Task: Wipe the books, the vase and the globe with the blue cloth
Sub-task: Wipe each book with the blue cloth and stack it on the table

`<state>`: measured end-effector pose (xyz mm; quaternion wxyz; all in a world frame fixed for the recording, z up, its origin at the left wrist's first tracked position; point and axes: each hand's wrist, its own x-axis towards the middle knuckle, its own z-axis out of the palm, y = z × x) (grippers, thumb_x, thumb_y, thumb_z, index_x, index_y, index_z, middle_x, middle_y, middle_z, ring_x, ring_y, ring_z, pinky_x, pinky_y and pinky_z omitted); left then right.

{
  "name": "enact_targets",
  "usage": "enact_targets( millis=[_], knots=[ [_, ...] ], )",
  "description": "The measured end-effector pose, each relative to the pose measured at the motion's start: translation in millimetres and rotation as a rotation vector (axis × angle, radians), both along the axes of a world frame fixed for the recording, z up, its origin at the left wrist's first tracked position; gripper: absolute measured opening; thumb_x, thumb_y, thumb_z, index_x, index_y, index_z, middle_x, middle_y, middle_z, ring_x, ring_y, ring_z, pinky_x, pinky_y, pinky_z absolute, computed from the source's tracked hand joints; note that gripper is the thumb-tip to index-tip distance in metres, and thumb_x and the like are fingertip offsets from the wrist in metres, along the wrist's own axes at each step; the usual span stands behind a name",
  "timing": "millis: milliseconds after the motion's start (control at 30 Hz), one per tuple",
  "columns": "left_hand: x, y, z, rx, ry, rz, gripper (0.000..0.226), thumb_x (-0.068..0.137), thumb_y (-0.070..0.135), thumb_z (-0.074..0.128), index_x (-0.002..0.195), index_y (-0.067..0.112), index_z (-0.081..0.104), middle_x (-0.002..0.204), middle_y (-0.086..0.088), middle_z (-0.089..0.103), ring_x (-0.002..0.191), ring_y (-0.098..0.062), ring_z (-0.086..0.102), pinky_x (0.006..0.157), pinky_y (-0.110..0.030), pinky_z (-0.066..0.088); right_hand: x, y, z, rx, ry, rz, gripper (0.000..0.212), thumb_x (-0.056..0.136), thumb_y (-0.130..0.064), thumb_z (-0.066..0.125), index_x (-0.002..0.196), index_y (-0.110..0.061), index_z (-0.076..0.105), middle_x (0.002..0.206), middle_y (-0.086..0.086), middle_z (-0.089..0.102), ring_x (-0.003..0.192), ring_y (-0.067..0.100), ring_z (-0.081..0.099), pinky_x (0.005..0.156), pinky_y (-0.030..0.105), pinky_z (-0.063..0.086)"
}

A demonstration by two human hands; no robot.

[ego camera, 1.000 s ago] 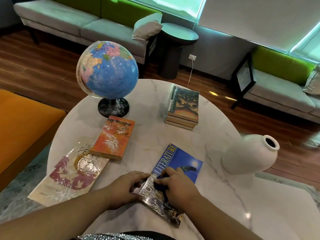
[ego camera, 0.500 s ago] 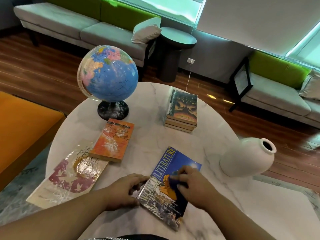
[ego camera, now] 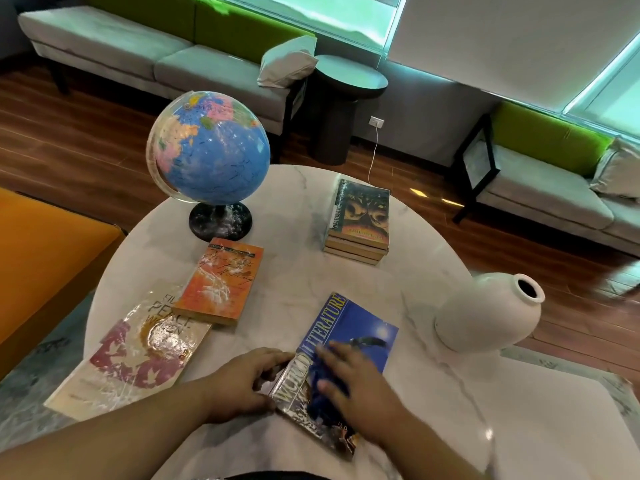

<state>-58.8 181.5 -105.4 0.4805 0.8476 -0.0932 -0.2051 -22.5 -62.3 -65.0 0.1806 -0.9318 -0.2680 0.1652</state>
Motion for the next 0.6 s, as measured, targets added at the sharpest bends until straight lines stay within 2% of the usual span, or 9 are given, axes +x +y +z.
enact_targets(
  millis=[67,133,200,267,333,400,467,533,600],
  knots=[
    [0,-2,0,-0.030,-0.013,0.015,0.079,0.073,0.012,0.077,0.129,0.049,0.036,0.125,0.020,0.043,0.102,0.004,0.050,0.077,-0.010,0.045,-25,14,-16,-0.044,-0.053,0.206,0.060,0.084,-0.053,0.042,0.143,-0.050,0.028,0.154,-0.012,0.028,0.141,0.023,0.027,0.112,0.045,0.029],
    [0,-3,0,-0.033,-0.018,0.023,0.077,0.074,0.014,0.077,0.131,0.047,0.038,0.126,0.019,0.044,0.102,0.009,0.049,0.077,-0.007,0.043,-31,15,-20,-0.015,-0.097,0.302,0.056,0.083,-0.047,0.046,0.138,-0.050,0.034,0.150,-0.014,0.035,0.138,0.024,0.035,0.103,0.045,0.035],
    [-1,-2,-2,-0.010,-0.014,0.017,0.077,0.075,0.017,0.077,0.136,0.043,0.038,0.128,0.018,0.044,0.103,0.007,0.049,0.079,-0.008,0.043,-12,2,-19,-0.019,-0.200,0.265,0.052,0.081,-0.043,0.047,0.133,-0.044,0.047,0.141,-0.013,0.048,0.128,0.025,0.049,0.096,0.040,0.046],
    [-1,0,-4,0.013,-0.002,0.007,0.080,0.076,0.017,0.076,0.141,0.040,0.037,0.130,0.019,0.041,0.103,0.004,0.050,0.083,-0.011,0.044,15,-15,-14,-0.071,-0.270,0.098,0.047,0.084,-0.039,0.045,0.130,-0.038,0.055,0.137,-0.010,0.053,0.124,0.028,0.052,0.095,0.042,0.050],
    [-2,1,-5,0.023,0.003,0.007,0.081,0.076,0.018,0.076,0.143,0.039,0.035,0.131,0.021,0.039,0.105,0.003,0.049,0.085,-0.011,0.044,37,-26,-11,-0.171,-0.214,-0.071,0.046,0.095,-0.038,0.041,0.141,-0.036,0.042,0.150,-0.009,0.036,0.138,0.027,0.033,0.112,0.039,0.034],
    [-2,1,-5,0.027,-0.001,0.010,0.081,0.077,0.020,0.076,0.143,0.040,0.034,0.130,0.024,0.038,0.105,0.004,0.049,0.085,-0.010,0.043,34,-22,-11,-0.205,-0.143,-0.110,0.055,0.096,-0.049,0.027,0.149,-0.034,0.028,0.157,-0.010,0.019,0.145,0.022,0.017,0.117,0.033,0.018],
    [-2,0,-6,0.011,0.001,0.011,0.079,0.076,0.021,0.076,0.141,0.041,0.036,0.129,0.024,0.039,0.103,0.005,0.050,0.086,-0.011,0.044,9,-2,-9,-0.140,-0.185,0.048,0.068,0.084,-0.055,0.027,0.146,-0.028,0.036,0.155,-0.005,0.029,0.141,0.022,0.030,0.113,0.037,0.031],
    [-2,-2,-7,-0.027,0.005,0.026,0.077,0.075,0.020,0.076,0.140,0.038,0.039,0.128,0.020,0.041,0.104,0.003,0.051,0.087,-0.015,0.047,-21,15,-20,-0.065,-0.165,0.330,0.065,0.079,-0.049,0.043,0.142,-0.030,0.041,0.149,-0.005,0.041,0.131,0.023,0.046,0.098,0.042,0.047],
    [-3,-3,-8,-0.057,0.013,0.037,0.075,0.075,0.017,0.074,0.140,0.036,0.041,0.130,0.017,0.042,0.108,0.000,0.052,0.090,-0.020,0.049,-29,19,-30,-0.043,-0.144,0.521,0.062,0.082,-0.045,0.049,0.142,-0.036,0.036,0.150,-0.009,0.038,0.133,0.022,0.044,0.100,0.043,0.042]
  ],
)
